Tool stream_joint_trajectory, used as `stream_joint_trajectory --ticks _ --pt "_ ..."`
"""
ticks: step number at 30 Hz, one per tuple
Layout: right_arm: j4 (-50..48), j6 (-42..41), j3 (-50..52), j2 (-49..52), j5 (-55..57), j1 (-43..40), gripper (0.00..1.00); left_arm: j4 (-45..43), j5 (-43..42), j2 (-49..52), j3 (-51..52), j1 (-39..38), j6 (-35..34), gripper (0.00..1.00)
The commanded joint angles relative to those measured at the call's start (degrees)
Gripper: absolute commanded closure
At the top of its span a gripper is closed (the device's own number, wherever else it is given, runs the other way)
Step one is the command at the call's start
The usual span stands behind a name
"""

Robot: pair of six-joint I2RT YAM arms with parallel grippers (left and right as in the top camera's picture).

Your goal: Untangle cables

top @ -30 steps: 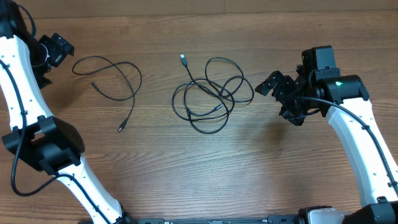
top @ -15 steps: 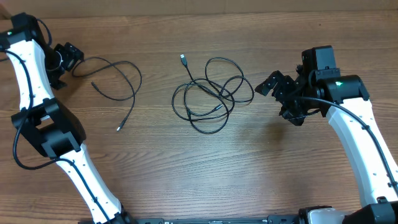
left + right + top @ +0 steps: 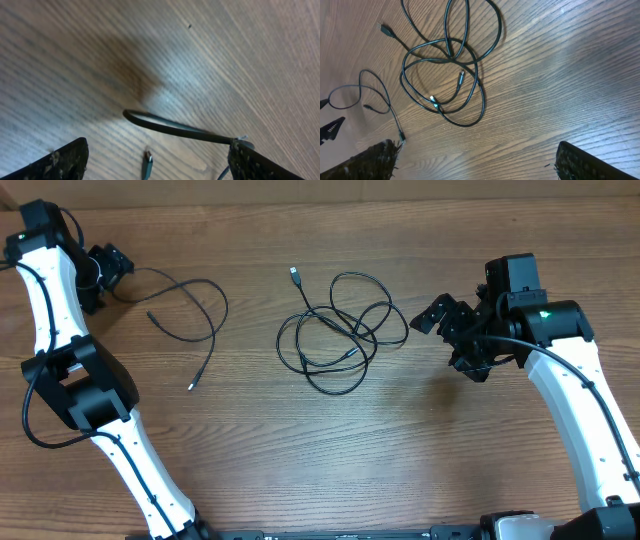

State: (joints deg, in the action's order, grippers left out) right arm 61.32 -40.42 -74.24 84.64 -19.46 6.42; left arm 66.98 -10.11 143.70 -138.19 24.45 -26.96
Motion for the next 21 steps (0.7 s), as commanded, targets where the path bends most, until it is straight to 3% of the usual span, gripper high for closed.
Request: stream_joint_trajectory --ticks 1,8,10,16,21 --pt "-0.1 0.4 -0.7 -0.5 0.4 -0.1 0.0 -0.9 1.2 0.7 -0.3 -0.7 6.8 0.12" --pt "-0.1 0.4 -0.7 -0.5 0.4 -0.1 0.0 2.5 4.4 0.7 -0.3 -0.9 21.7 0.11" --pt "-0.1 0.4 -0.7 -0.5 0.4 -0.1 0.0 5.3 3.6 0.6 -0.3 -0.9 25.2 0.04" --pt "-0.1 0.4 -0.7 -0.5 0.4 -0.1 0.0 7.5 0.1 -1.4 -1.8 -0.7 25.3 0.0" --pt "-0.1 0.4 -0.7 -0.5 0.4 -0.1 0.0 8.3 -4.6 -5.4 -2.4 -0.8 28.5 0.05"
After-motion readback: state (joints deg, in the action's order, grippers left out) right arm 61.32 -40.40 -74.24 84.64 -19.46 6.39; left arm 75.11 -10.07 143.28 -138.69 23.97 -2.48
